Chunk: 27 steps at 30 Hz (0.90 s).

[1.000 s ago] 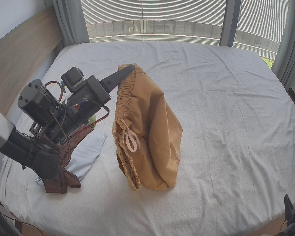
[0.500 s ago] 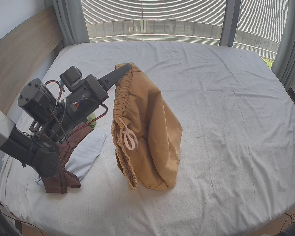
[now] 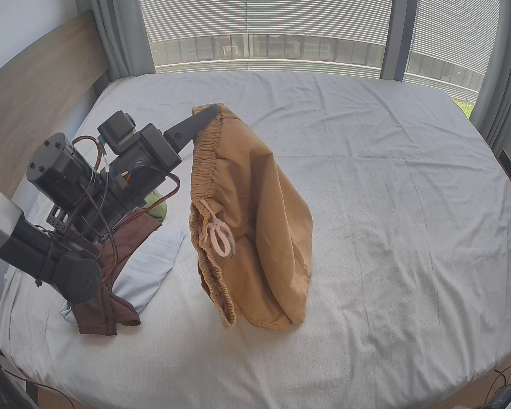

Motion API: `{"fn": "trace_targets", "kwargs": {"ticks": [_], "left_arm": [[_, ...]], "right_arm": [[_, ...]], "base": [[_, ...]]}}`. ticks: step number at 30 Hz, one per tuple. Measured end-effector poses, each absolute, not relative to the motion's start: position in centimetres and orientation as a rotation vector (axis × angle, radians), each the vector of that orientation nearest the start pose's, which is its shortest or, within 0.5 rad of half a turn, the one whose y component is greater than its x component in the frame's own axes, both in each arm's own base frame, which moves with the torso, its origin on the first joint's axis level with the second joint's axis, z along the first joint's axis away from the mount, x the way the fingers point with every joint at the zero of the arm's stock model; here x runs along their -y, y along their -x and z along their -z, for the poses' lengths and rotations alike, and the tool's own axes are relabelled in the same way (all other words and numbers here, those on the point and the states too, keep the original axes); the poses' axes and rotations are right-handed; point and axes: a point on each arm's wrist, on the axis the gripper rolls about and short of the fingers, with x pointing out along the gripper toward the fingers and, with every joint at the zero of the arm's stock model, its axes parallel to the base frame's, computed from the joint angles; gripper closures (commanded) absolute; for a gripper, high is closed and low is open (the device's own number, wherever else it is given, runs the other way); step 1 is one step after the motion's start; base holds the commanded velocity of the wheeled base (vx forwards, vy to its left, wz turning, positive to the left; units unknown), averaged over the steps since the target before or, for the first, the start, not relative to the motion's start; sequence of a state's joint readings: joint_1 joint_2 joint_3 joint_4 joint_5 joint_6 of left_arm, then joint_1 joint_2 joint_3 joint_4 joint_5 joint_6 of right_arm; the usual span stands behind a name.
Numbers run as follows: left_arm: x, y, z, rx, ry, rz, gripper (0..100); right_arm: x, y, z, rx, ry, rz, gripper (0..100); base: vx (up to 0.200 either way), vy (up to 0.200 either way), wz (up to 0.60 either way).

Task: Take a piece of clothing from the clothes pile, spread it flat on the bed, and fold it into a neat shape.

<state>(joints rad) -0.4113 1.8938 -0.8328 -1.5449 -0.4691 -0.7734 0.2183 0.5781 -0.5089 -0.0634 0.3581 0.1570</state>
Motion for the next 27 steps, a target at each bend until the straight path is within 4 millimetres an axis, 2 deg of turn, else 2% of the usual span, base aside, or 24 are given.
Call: {"fn": "trace_targets", "kwargs": {"ticks": [6,11,17,27], "left_arm": [[14.3,-30.4,-21.6,0.145,0.692,1.010,100],[14.3,-30.5,-21.5,0.145,0.690,1.007,100],[14.4,-30.5,-21.5,0.145,0.689,1.007,100],[14.1,-30.7,-21.4,0.146,0.688,0.995,100]], "right_arm": [[-2.4,-6.2,-24.4,-0.062,-0.162,-0.617,0],[-3.4,-9.6,-24.4,-0.095,-0.171,-0.626,0],[-4.6,-12.7,-23.6,-0.138,-0.234,-0.649,0],[-6.1,-16.4,-20.2,-0.298,-0.303,-0.642,0]], "base": [[0.000,0.000,0.00],[0.000,0.000,0.00],[0.000,0.000,0.00],[0.000,0.000,0.00]]}}
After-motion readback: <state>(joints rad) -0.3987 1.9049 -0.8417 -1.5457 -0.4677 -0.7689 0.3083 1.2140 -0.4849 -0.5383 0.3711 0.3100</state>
